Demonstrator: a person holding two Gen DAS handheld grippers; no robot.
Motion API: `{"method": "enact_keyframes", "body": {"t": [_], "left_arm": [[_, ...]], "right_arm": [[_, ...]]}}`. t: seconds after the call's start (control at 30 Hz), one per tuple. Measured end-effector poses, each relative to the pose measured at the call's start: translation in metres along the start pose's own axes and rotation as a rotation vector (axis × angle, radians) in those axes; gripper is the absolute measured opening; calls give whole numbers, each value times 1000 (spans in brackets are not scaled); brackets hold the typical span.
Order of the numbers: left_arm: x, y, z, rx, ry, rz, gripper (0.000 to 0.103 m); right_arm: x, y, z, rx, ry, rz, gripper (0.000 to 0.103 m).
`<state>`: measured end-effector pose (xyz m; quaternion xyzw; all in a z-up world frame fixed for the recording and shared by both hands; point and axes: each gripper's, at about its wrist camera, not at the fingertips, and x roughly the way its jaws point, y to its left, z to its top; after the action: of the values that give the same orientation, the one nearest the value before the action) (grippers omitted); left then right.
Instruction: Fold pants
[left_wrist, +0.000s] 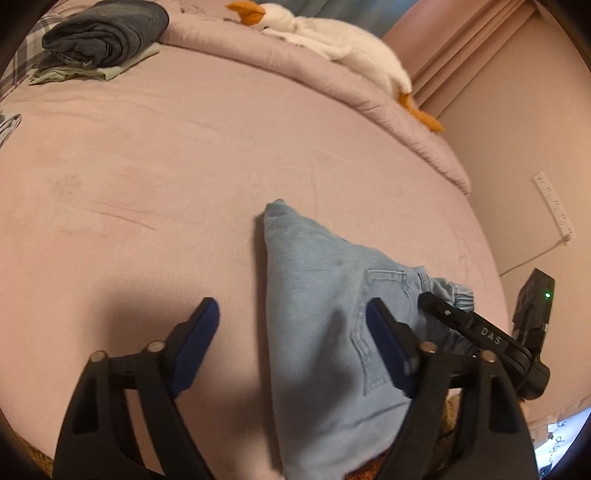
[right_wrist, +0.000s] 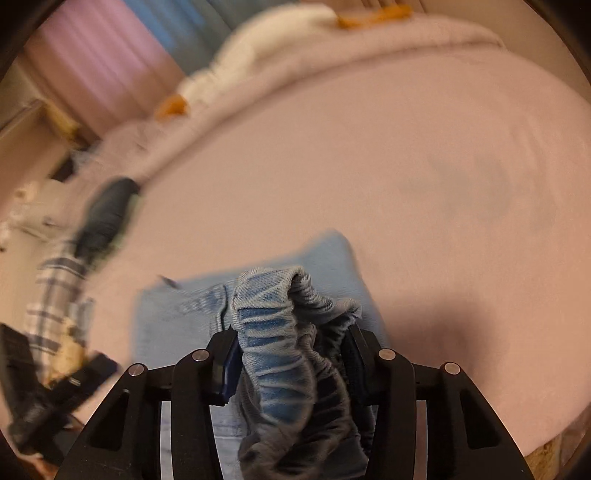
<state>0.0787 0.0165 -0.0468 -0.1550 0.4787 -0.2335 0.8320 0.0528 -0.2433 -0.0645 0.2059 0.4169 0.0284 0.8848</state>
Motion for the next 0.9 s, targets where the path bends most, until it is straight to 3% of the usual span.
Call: {"method": "enact_keyframes", "body": {"t": [0.17, 0.27, 0.6, 0.9], "left_arm": [[32, 8, -14, -29, 99, 6, 58], [26, 6, -26, 25, 44, 8, 57], [5, 10, -59, 76, 111, -87, 57], [-1, -1, -78, 121, 145, -79, 57]], "right_arm": [[0, -5, 5, 5, 7, 9, 50], [-1, -4, 5, 5, 7, 5, 52], [-1, -1, 0, -2, 15, -11, 52], [-12, 5, -3, -20, 12, -36, 53]]}}
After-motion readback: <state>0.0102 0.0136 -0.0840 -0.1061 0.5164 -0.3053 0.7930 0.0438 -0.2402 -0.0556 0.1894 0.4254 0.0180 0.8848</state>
